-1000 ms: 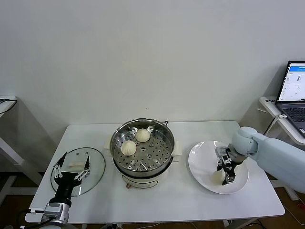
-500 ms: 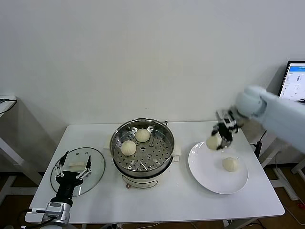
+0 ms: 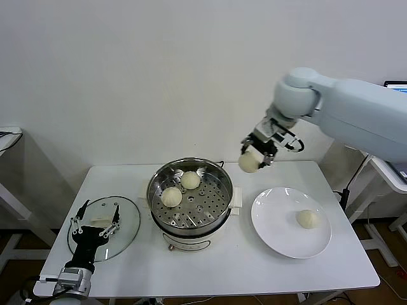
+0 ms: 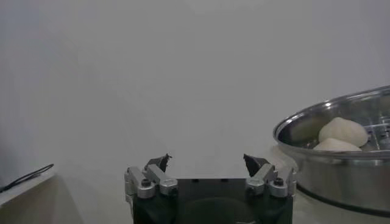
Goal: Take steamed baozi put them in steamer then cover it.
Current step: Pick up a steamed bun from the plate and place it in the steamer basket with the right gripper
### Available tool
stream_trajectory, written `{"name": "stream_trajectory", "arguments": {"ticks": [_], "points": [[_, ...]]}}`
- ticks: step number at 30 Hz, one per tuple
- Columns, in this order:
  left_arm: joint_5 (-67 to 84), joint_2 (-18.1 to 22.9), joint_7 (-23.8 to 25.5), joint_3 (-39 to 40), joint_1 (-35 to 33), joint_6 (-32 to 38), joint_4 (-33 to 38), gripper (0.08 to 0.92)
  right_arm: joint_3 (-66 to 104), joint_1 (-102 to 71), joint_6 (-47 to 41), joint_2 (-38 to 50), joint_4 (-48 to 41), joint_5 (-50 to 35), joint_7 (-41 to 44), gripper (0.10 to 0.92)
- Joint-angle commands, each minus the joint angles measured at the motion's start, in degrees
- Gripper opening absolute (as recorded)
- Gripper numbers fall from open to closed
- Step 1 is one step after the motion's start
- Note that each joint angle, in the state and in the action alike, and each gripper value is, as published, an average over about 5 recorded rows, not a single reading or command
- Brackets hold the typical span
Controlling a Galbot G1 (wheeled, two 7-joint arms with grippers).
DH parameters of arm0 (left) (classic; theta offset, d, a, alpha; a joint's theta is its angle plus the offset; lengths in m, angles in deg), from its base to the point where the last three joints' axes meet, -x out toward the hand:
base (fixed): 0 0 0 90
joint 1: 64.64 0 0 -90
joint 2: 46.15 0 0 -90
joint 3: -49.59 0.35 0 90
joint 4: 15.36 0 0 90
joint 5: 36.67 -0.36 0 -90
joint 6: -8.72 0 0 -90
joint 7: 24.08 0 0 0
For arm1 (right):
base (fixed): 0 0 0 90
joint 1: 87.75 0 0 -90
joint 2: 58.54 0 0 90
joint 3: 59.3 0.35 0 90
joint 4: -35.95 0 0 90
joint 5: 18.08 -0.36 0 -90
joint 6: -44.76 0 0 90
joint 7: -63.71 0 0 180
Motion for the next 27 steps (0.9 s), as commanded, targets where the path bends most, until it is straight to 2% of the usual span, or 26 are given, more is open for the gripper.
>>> {"name": "stream_trajectory", "arguments": {"ticks": [1,9,27], "points": [[0.15,-0.05,0.15,-0.39,-0.05,0.04,-0.27,0.823,-4.58,1.80,16.03,-12.90,1.14,8.43,-7.57,0.670],[0.86,-0.27,0.64,-2.11,-0.13,0.15,-0.90,0.823,-4.28,-1.90,21.53,-18.83,-0.86,12.43,-9.88,0.670],[1.27,-0.49,0.87,-2.84,0.85,0.13,-2.47,0.823,-6.29,-4.92,18.97,-21.58,0.38,5.88,-7.93,0.670]]}}
